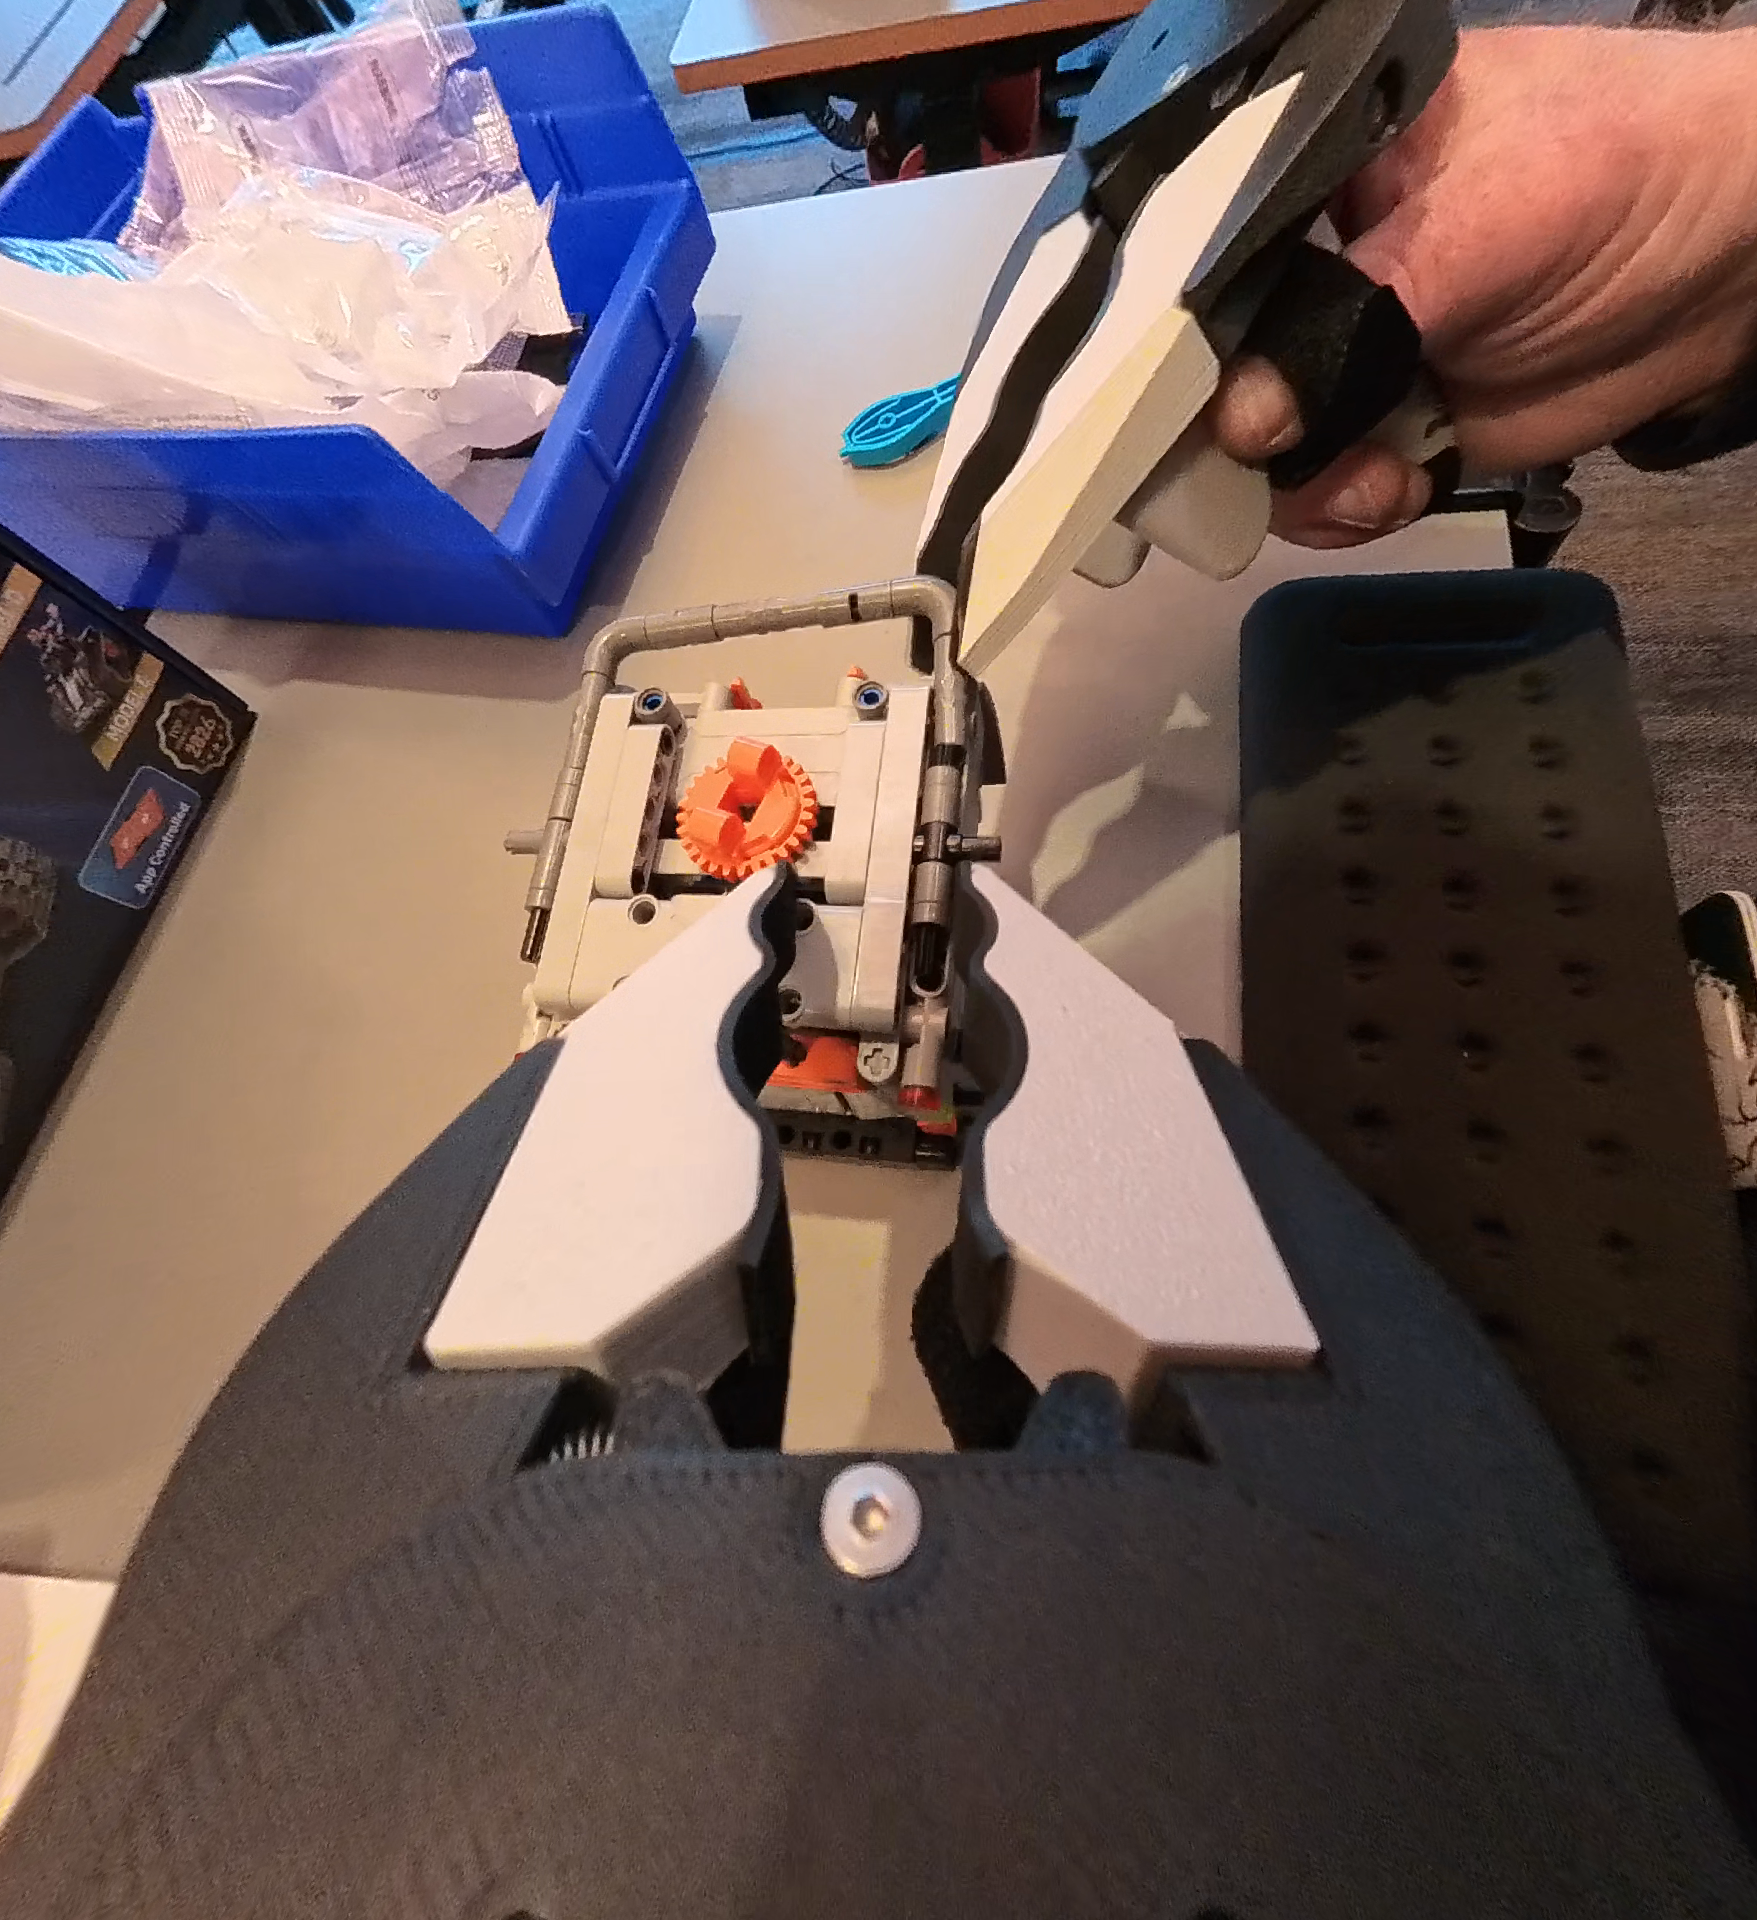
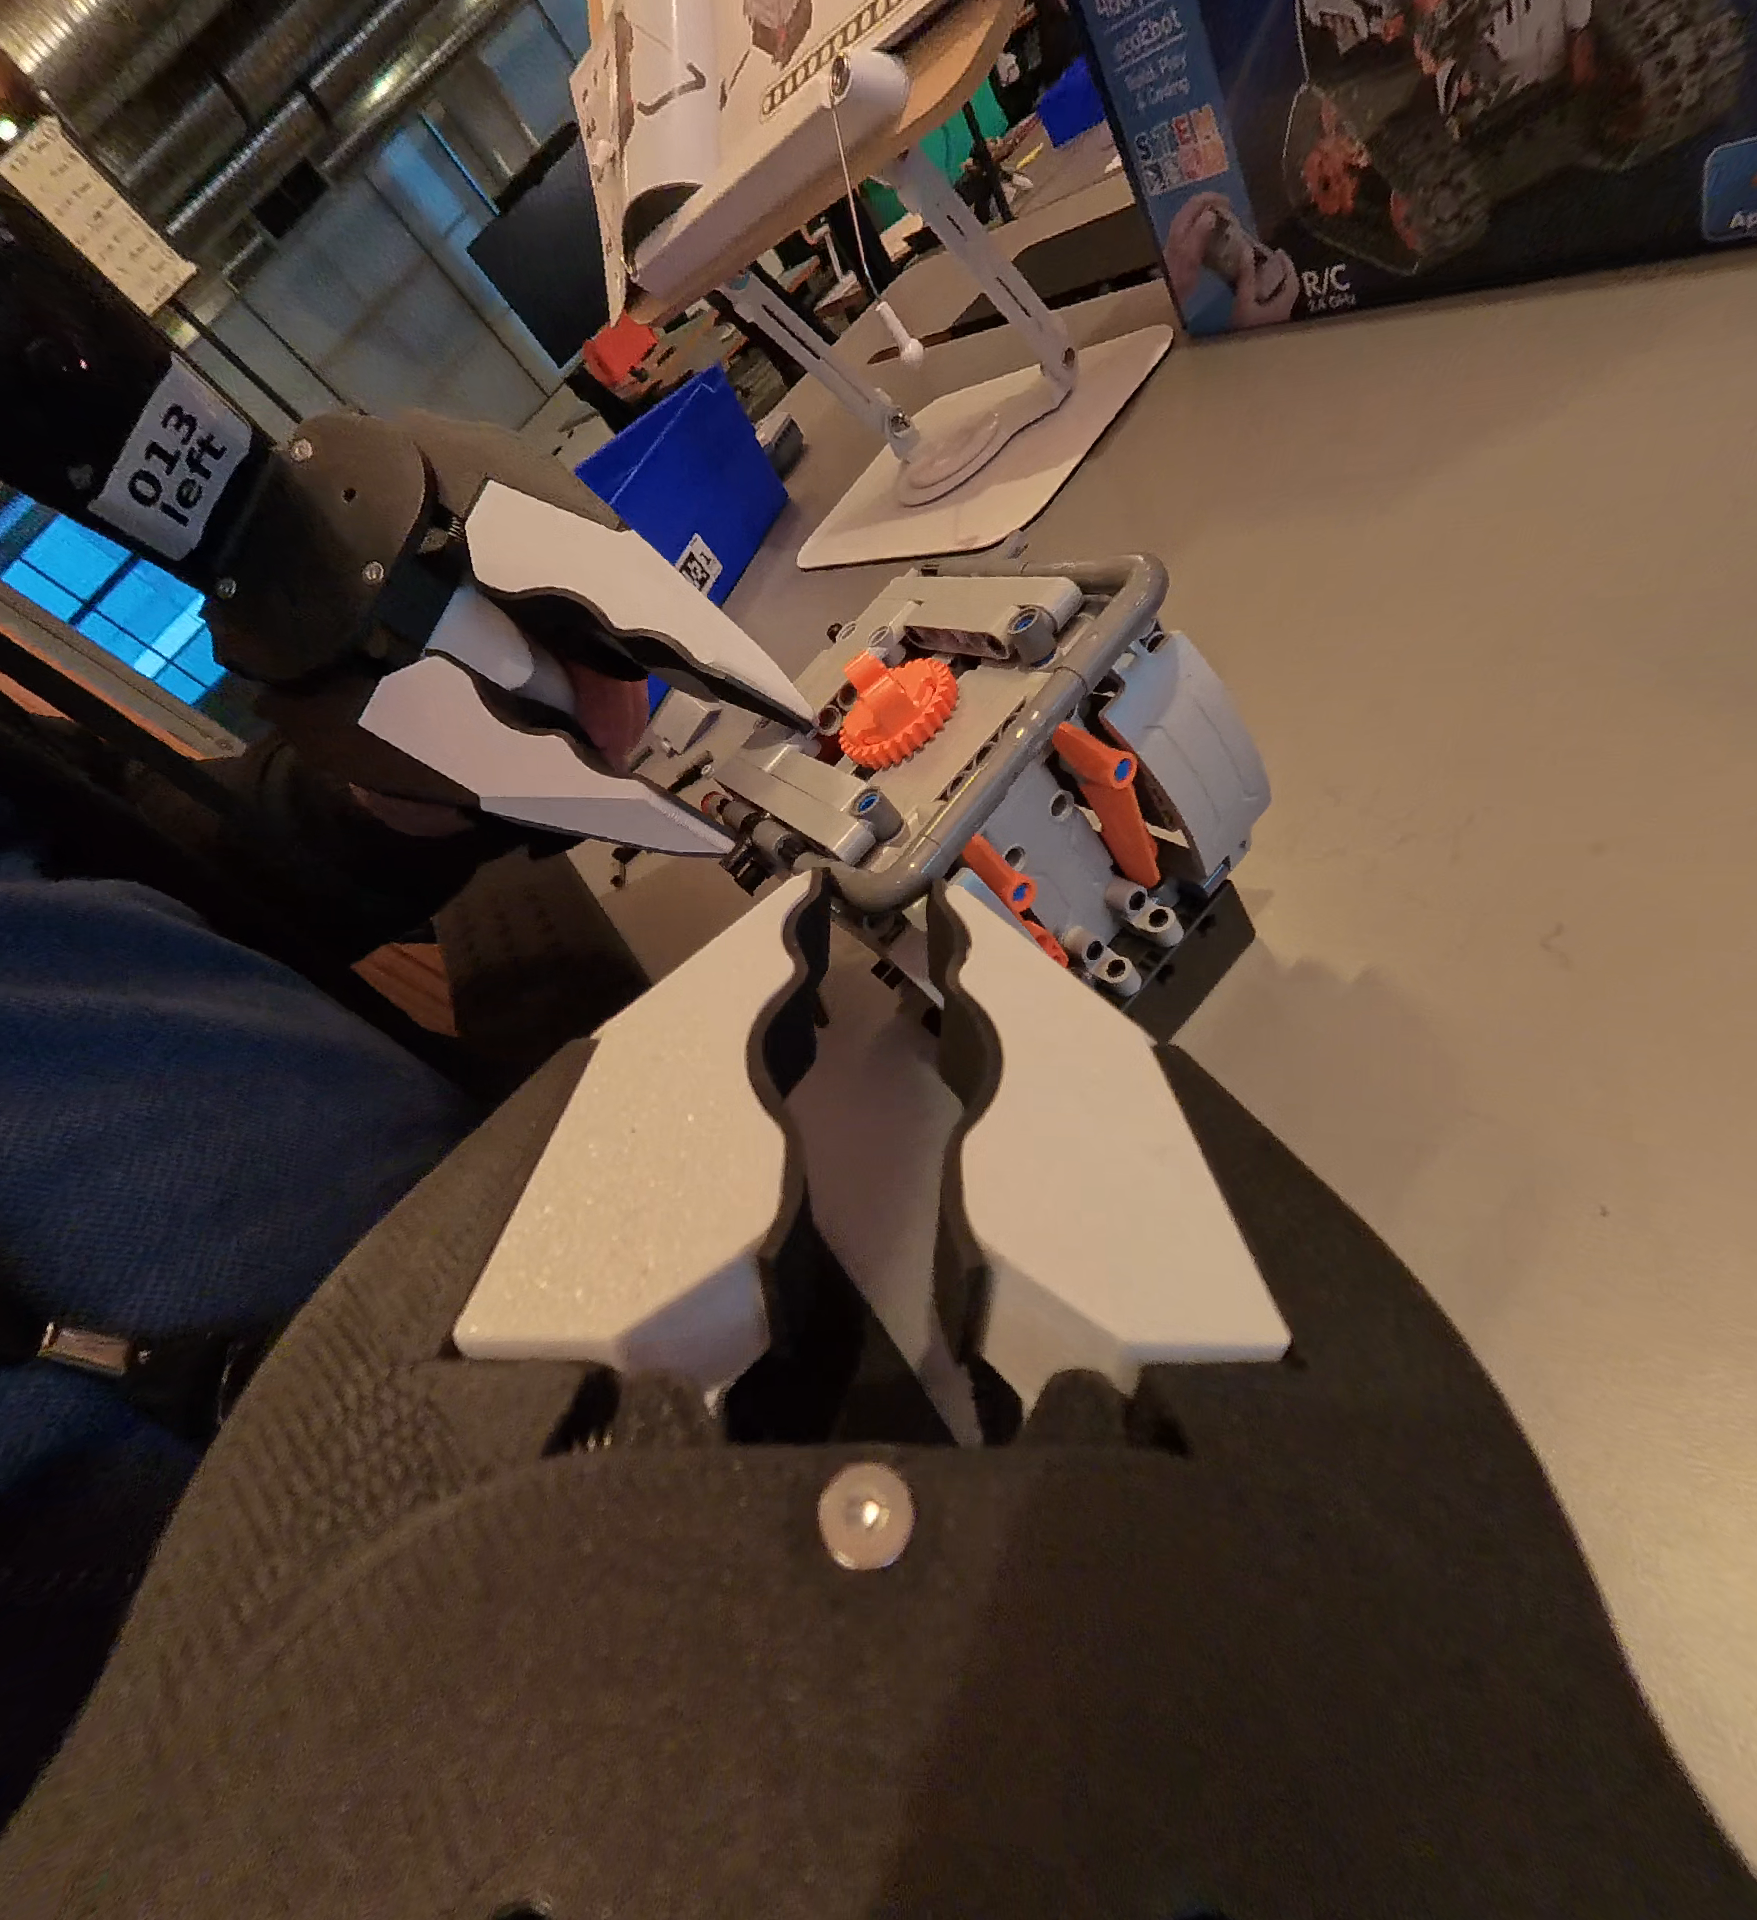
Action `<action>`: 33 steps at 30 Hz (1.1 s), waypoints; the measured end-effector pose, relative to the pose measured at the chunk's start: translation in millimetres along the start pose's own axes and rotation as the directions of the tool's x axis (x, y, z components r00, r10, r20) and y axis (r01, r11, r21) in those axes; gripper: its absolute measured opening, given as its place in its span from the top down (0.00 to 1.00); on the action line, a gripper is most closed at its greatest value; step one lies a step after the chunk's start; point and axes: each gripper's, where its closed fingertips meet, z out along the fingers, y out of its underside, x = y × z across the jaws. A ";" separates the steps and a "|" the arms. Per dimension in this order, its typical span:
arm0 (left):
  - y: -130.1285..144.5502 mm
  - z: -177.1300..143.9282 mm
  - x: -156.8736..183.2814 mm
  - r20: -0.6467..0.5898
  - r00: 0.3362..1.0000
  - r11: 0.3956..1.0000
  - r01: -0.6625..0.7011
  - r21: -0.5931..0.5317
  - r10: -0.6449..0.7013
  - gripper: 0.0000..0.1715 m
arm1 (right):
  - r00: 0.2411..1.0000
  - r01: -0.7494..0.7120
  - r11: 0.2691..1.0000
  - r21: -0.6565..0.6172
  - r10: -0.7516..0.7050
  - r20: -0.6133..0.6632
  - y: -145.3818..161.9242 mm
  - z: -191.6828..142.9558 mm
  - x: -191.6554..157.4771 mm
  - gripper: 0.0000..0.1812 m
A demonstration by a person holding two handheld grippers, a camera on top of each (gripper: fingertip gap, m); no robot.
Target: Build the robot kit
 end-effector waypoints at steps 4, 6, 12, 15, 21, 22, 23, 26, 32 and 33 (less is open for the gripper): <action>-0.1 1.4 3.5 -0.032 0.999 1.000 -0.010 0.005 0.010 0.87 | 0.999 -0.032 0.999 0.026 0.032 0.013 -0.5 0.3 1.1 0.92; -0.2 1.8 2.9 -0.032 0.999 1.000 -0.017 0.007 0.017 0.87 | 0.997 -0.073 0.997 0.040 0.072 0.034 -1.2 0.6 1.4 0.92; -0.8 3.3 4.5 -0.050 0.999 1.000 -0.009 0.017 0.010 0.87 | 0.982 -0.161 0.980 0.119 0.147 0.118 -7.4 5.6 -8.9 0.94; -0.9 3.6 3.9 -0.061 0.998 1.000 0.008 0.021 -0.007 0.87 | 0.989 -0.129 0.984 0.125 0.118 0.093 -9.6 0.7 -6.0 0.94; -1.1 3.6 4.7 -0.071 0.997 1.000 0.003 0.017 -0.001 0.87 | 0.991 -0.096 0.992 0.083 0.087 0.106 -7.2 -2.5 -4.6 0.95; -1.0 3.6 4.5 -0.072 0.997 1.000 0.004 0.018 -0.003 0.87 | 0.990 -0.098 0.992 0.084 0.088 0.107 -7.6 -3.4 -3.3 0.95; -1.1 3.5 4.4 -0.074 0.997 1.000 0.010 0.021 -0.008 0.87 | 0.990 -0.097 0.992 0.085 0.088 0.109 -7.6 -3.8 -2.7 0.95; -1.0 3.5 4.7 -0.077 0.997 1.000 0.011 0.023 -0.010 0.87 | 0.989 -0.094 0.992 0.081 0.083 0.124 -6.6 -4.3 -3.0 0.95; -1.6 3.8 5.0 -0.084 0.996 0.999 0.018 0.028 -0.015 0.87 | 0.989 -0.075 0.995 0.063 0.066 0.134 -3.8 -5.3 -1.2 0.95; -1.5 3.6 5.0 -0.087 0.996 0.999 0.019 0.029 -0.017 0.87 | 0.990 -0.068 0.996 0.058 0.060 0.127 -2.4 -5.3 -0.3 0.95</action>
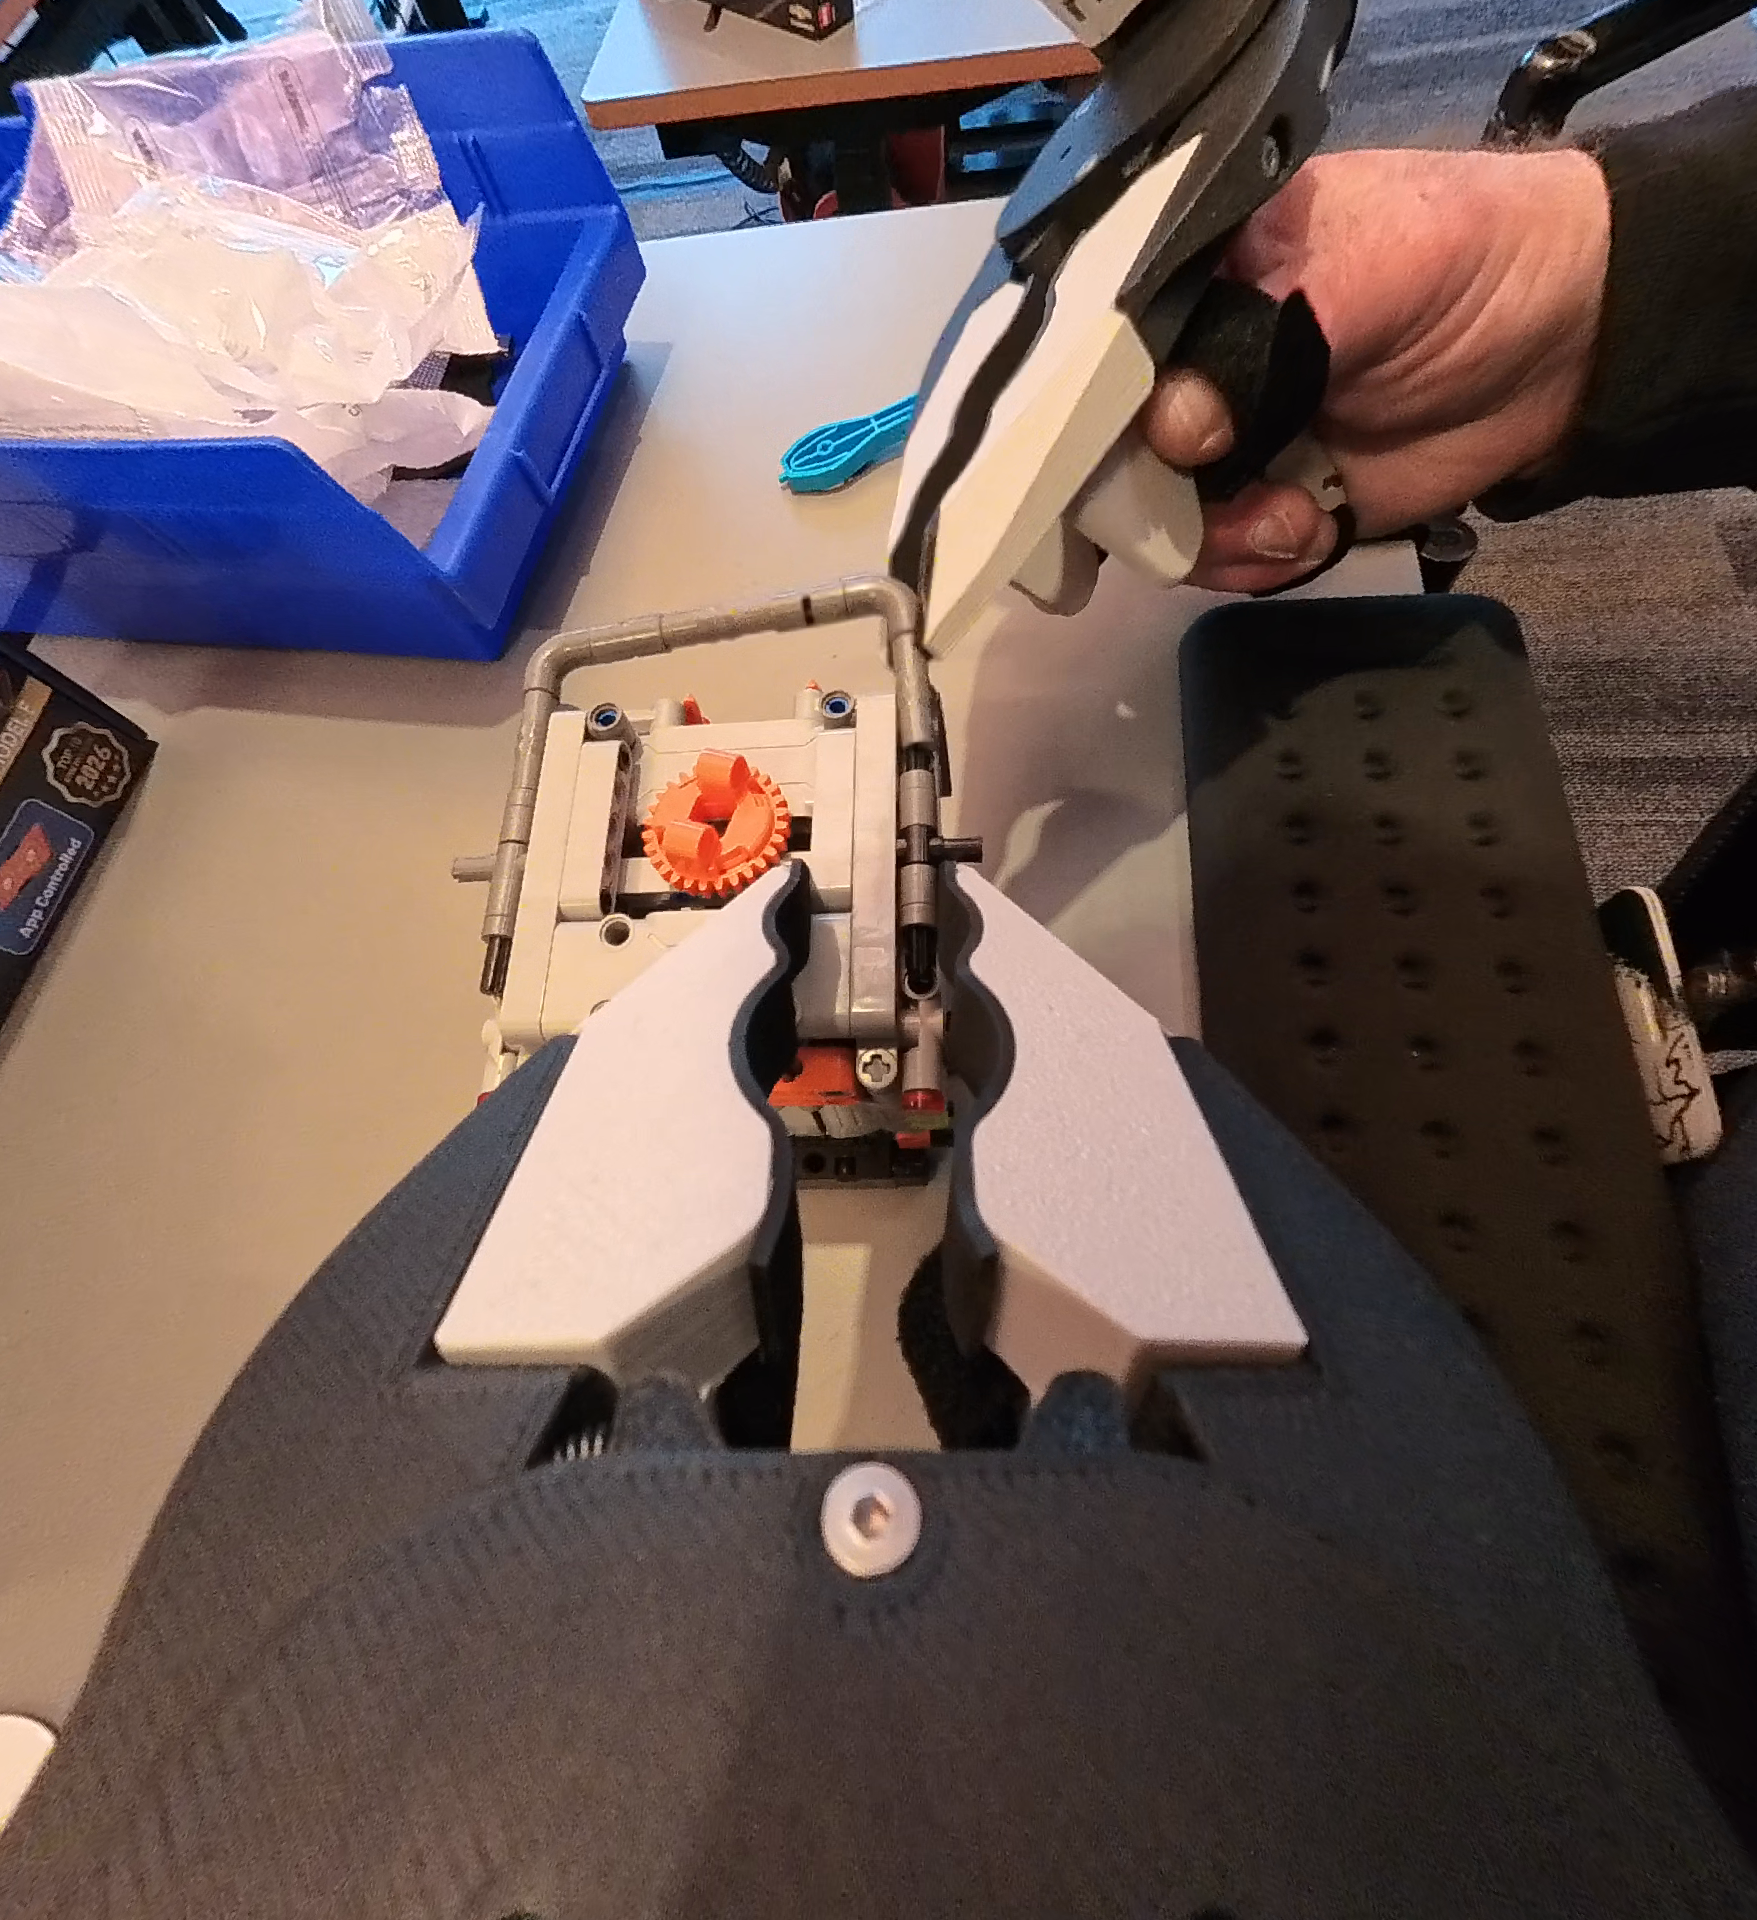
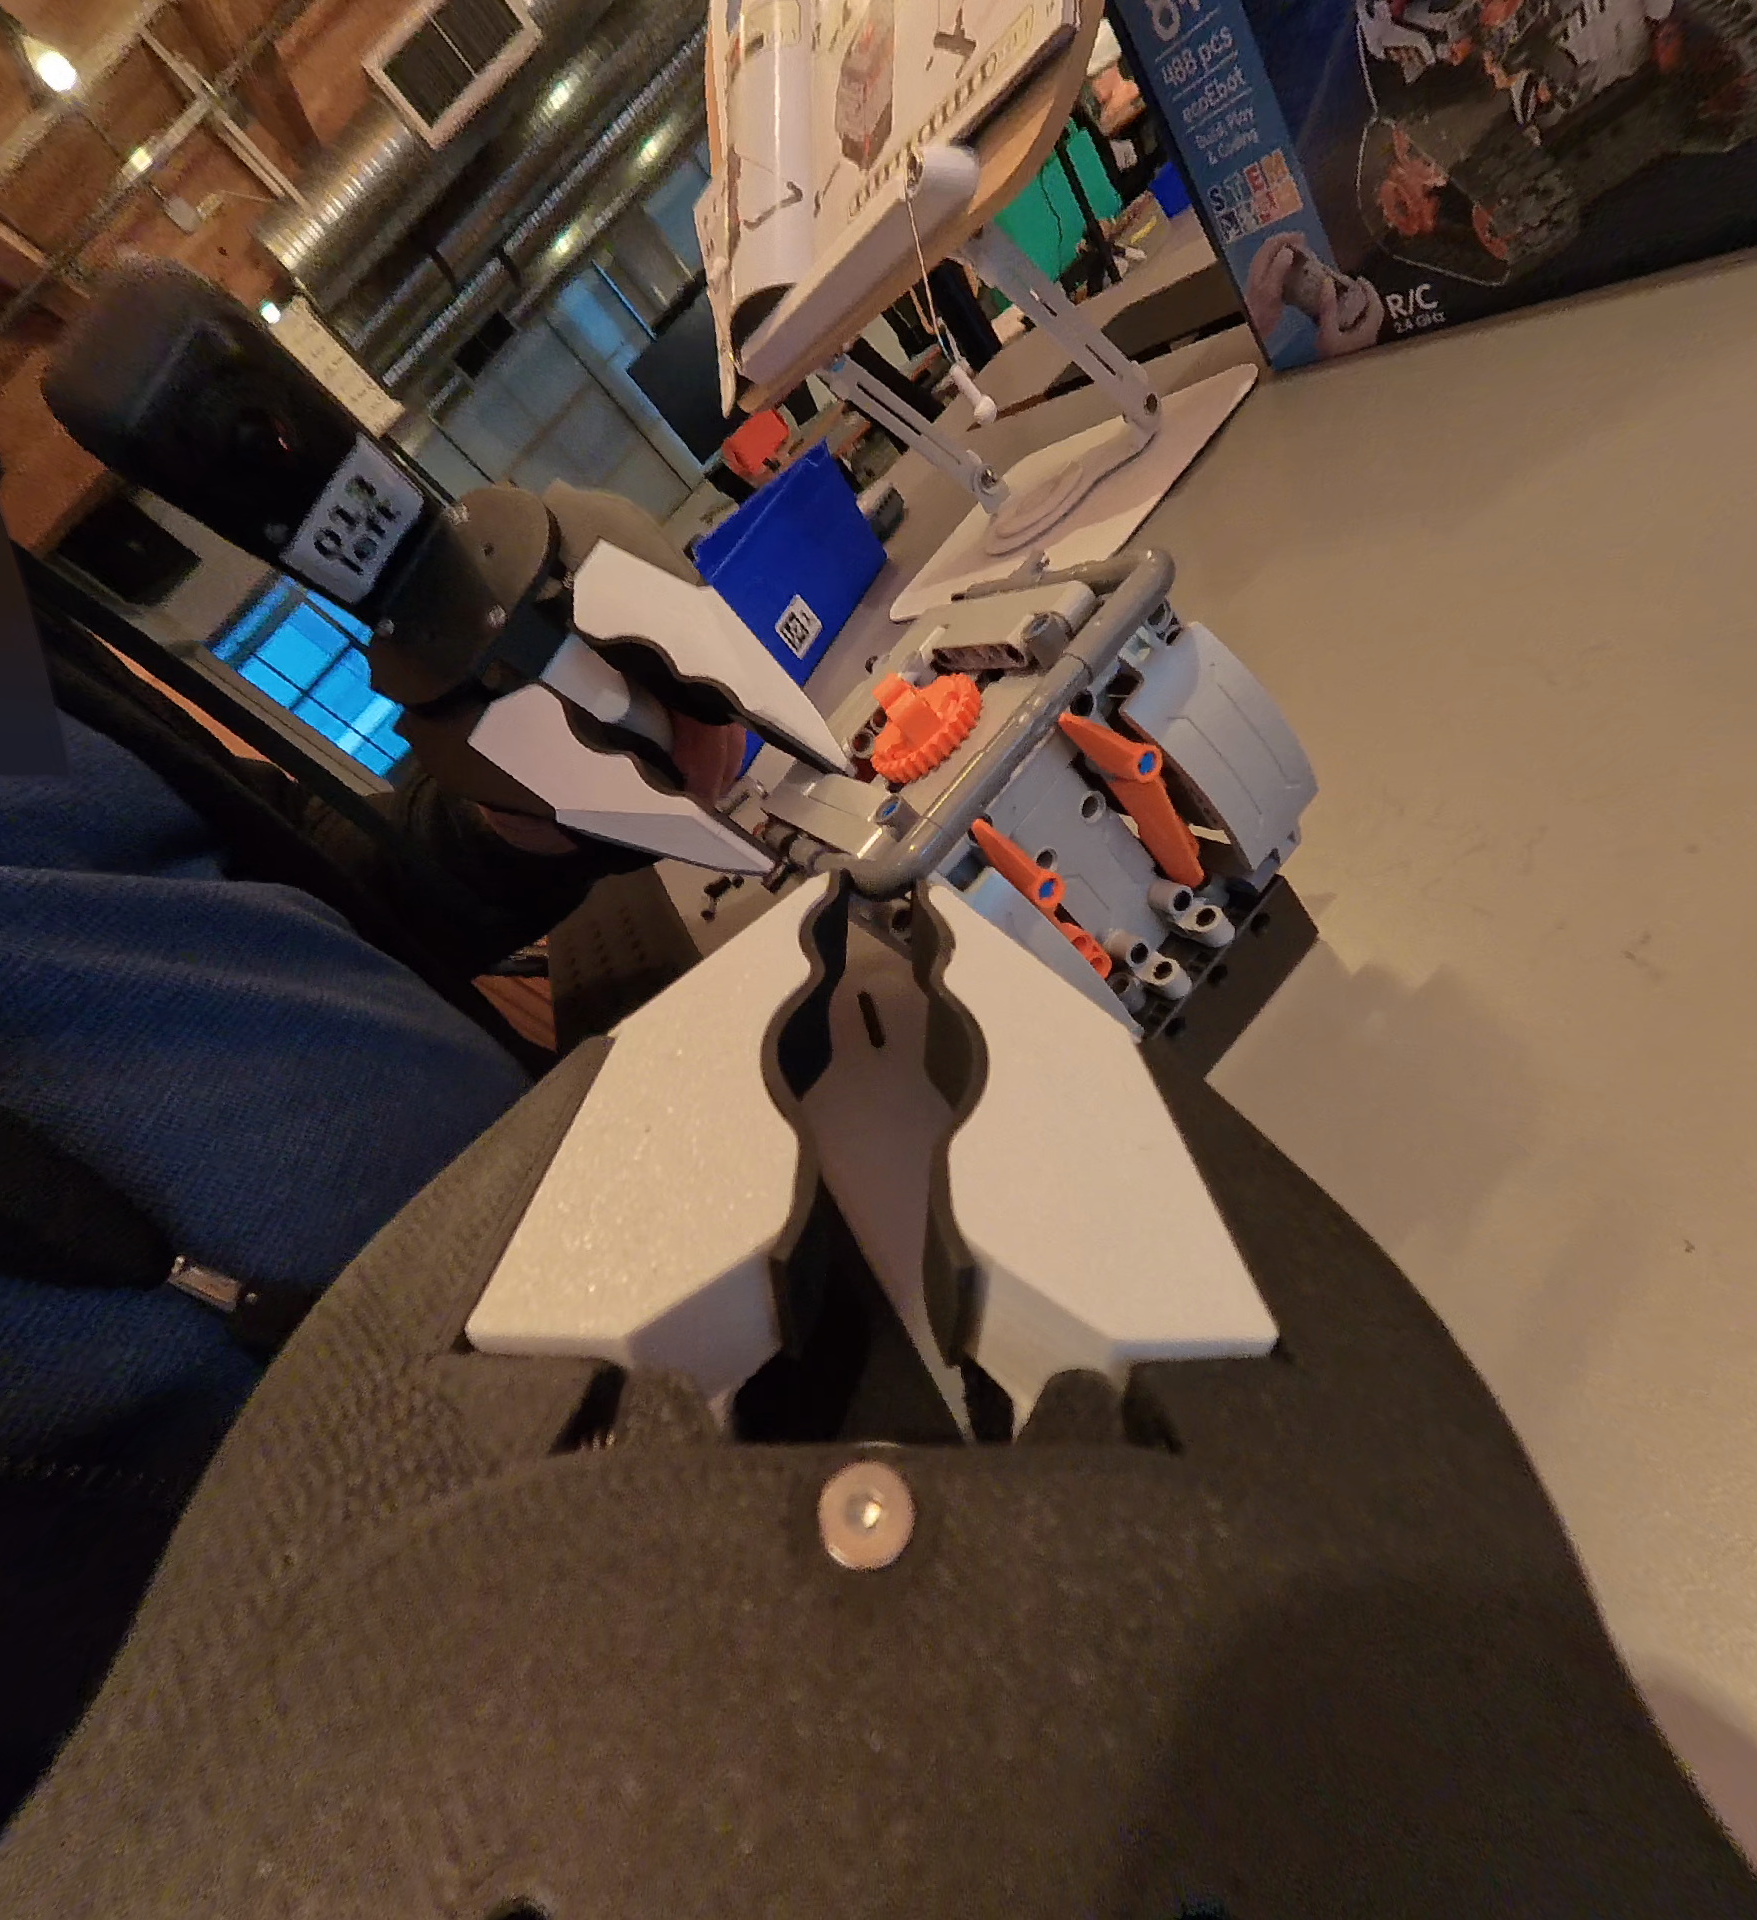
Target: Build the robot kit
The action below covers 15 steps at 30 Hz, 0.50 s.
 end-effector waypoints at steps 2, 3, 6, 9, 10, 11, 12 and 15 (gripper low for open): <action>-0.3 0.3 0.5 -0.002 1.000 1.000 0.003 0.002 -0.003 0.87 | 1.000 0.004 1.000 -0.001 -0.004 -0.008 1.6 -0.5 1.3 0.95; -0.3 0.3 0.4 -0.001 1.000 1.000 0.001 0.002 -0.001 0.87 | 1.000 0.009 1.000 -0.002 -0.009 -0.013 2.2 -0.2 1.9 0.95; -0.2 0.3 0.1 -0.006 1.000 1.000 0.015 0.008 -0.015 0.87 | 1.000 0.010 1.000 -0.001 -0.010 -0.011 2.7 0.2 2.2 0.95; -0.3 0.5 0.7 -0.008 1.000 1.000 0.013 0.005 -0.013 0.87 | 1.000 -0.019 1.000 0.007 0.019 0.004 2.5 0.1 0.8 0.96; -0.2 0.4 1.0 -0.009 1.000 1.000 0.010 0.003 -0.010 0.87 | 1.000 -0.027 1.000 0.007 0.027 0.005 2.2 0.0 0.1 0.96; -0.3 0.5 0.9 -0.009 1.000 1.000 0.010 0.003 -0.010 0.87 | 0.999 -0.042 0.999 0.011 0.042 0.009 1.5 -0.1 -0.3 0.96; -0.3 0.6 0.8 -0.007 1.000 1.000 0.011 0.005 -0.011 0.87 | 0.998 -0.058 0.998 0.019 0.058 0.013 0.7 0.0 -0.6 0.97; -0.3 0.6 0.1 -0.007 1.000 1.000 0.016 0.007 -0.016 0.87 | 0.996 -0.088 0.995 0.043 0.088 0.007 -0.3 0.5 -0.1 0.97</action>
